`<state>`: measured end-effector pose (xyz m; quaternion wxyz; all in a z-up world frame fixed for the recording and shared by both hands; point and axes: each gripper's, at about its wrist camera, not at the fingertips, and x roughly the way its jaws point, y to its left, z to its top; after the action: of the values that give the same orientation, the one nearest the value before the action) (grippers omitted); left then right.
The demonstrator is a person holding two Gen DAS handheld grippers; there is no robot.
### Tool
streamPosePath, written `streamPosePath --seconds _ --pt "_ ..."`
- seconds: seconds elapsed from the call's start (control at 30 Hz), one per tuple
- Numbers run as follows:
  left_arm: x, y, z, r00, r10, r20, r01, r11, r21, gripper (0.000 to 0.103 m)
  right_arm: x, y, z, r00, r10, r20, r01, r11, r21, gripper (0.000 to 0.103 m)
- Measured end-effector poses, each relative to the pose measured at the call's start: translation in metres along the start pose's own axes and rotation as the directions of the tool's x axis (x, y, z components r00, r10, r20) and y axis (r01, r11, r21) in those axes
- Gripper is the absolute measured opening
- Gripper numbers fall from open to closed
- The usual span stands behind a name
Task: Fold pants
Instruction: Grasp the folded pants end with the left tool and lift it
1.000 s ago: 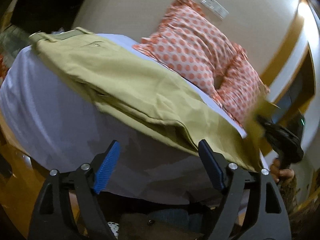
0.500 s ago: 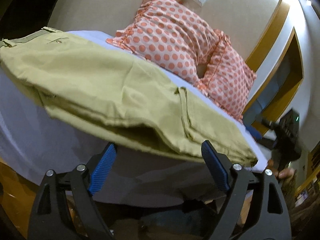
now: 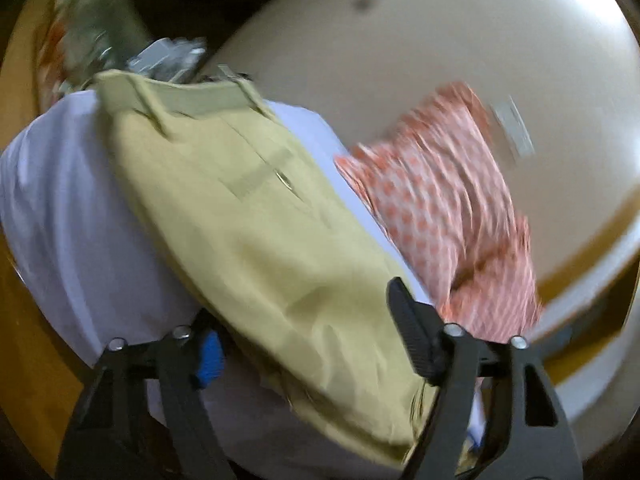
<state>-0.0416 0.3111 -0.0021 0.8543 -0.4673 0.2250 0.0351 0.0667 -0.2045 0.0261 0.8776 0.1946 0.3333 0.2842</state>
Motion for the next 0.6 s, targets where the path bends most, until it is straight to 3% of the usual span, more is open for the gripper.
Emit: streamPosePath --seconds 0.07,0.13,0.2,0.27,0.3,0.37,0.47,0.5,0.53,0.57,0.6 --pt "0.001 0.005 0.014 0.999 0.043 0.010 -0.043 0.999 -0.030 0.058 0.000 -0.005 0.000 1.000 -0.001 0.001 0.001 1.000 0.009 0.088" --pt "0.011 -0.001 0.022 0.990 0.142 -0.014 -0.142 0.990 0.009 0.033 -0.001 -0.011 0.001 1.000 0.002 0.007 -0.002 1.000 0.021 0.088" --pt "0.016 -0.018 0.026 0.971 0.238 -0.015 -0.236 0.967 0.098 0.018 -0.005 -0.015 0.002 1.000 0.000 0.018 0.000 1.000 0.027 0.088" --pt "0.018 -0.047 0.030 0.952 0.307 0.009 -0.302 0.930 0.209 0.014 -0.015 -0.022 0.005 0.999 -0.016 0.048 0.015 0.999 0.031 0.088" --pt "0.017 -0.073 0.029 0.943 0.329 0.041 -0.326 0.898 0.297 0.013 -0.020 -0.026 0.006 0.998 -0.026 0.064 0.024 0.999 0.033 0.089" --pt "0.020 -0.127 0.023 0.942 0.321 0.093 -0.329 0.836 0.439 0.012 -0.032 -0.037 0.010 0.994 -0.052 0.101 0.047 0.998 0.047 0.090" --pt "0.034 -0.219 -0.014 0.963 0.237 0.126 -0.259 0.699 0.667 0.013 -0.052 -0.055 0.016 0.983 -0.101 0.155 0.088 0.992 0.088 0.090" --pt "0.041 -0.251 -0.038 0.976 0.186 0.110 -0.205 0.633 0.747 0.013 -0.060 -0.061 0.018 0.977 -0.121 0.173 0.104 0.989 0.104 0.090" --pt "0.046 -0.275 -0.064 0.988 0.137 0.073 -0.139 0.572 0.809 0.013 -0.068 -0.067 0.019 0.971 -0.142 0.193 0.120 0.986 0.118 0.090" --pt "0.054 -0.301 -0.102 0.996 0.086 -0.007 -0.036 0.488 0.872 0.013 -0.075 -0.071 0.019 0.966 -0.156 0.205 0.131 0.983 0.128 0.090" --pt "0.060 -0.313 -0.130 0.995 0.066 -0.071 0.036 0.427 0.903 0.014 -0.083 -0.077 0.019 0.959 -0.175 0.222 0.146 0.979 0.141 0.090"
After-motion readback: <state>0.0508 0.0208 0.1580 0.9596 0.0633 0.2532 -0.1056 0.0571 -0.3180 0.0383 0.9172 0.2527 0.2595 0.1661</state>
